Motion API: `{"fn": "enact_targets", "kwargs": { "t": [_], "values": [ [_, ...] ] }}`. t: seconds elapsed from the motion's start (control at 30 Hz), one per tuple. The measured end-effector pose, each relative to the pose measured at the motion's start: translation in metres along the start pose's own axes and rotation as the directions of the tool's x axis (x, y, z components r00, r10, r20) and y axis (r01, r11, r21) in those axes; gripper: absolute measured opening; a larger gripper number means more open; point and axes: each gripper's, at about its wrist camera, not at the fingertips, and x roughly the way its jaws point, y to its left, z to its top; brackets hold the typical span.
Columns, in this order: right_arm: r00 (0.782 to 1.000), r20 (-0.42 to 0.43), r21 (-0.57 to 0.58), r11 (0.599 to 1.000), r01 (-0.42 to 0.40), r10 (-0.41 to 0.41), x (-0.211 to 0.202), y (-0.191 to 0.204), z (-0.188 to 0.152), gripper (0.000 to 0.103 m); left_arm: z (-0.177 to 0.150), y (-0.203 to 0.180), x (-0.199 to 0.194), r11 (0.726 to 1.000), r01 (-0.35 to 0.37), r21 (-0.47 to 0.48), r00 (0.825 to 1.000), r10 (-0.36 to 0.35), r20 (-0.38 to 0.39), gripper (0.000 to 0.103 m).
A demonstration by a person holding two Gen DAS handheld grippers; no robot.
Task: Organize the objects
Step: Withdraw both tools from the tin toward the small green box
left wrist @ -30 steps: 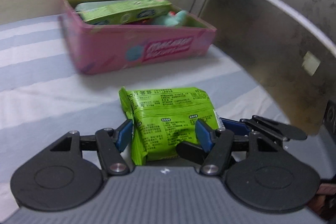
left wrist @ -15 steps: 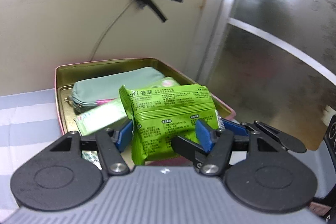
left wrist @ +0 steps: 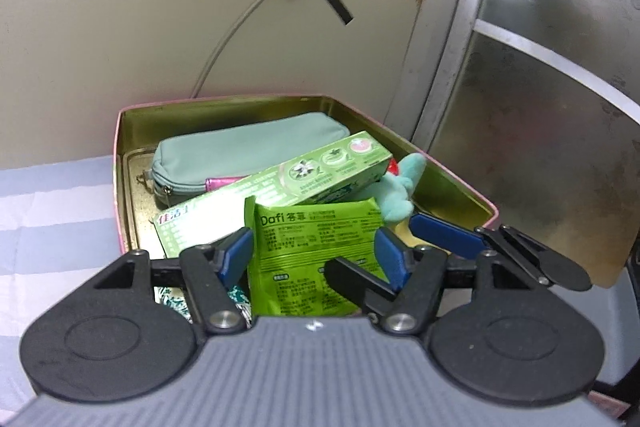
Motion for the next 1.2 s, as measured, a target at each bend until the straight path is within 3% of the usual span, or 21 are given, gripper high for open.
{"fn": "enact_targets", "kwargs": {
  "t": [0.33,0.37,0.67,1.03,1.2],
  "values": [
    [0.997,0.061,0.078,0.995,-0.055,0.050,-0.040,0.030,-0.002,0.081,-0.014,-0.001,-0.065,0.998,-0.018,0.061,0.998,0.014,0.067,0.072],
    [0.997,0.051,0.094,0.994,-0.059,0.054,-0.043,0.033,-0.005,0.081,-0.018,0.002,-0.069,0.998,-0.025,0.059,0.998,0.022,0.062,0.075],
    [0.988,-0.132,0.173,0.983,-0.059,0.083,-0.037,0.058,-0.039,0.081,-0.058,0.039,-0.080,0.992,-0.124,0.020,0.992,0.125,-0.031,0.075],
    [0.959,-0.284,0.086,0.996,0.002,0.022,-0.024,0.086,-0.048,0.078,-0.091,0.081,-0.084,0.973,-0.231,-0.028,0.968,0.227,-0.106,0.078],
    [0.953,-0.304,0.049,0.999,0.013,0.002,-0.021,0.097,-0.049,0.080,-0.098,0.102,-0.087,0.958,-0.287,-0.005,0.951,0.284,-0.125,0.078]
  ]
}}
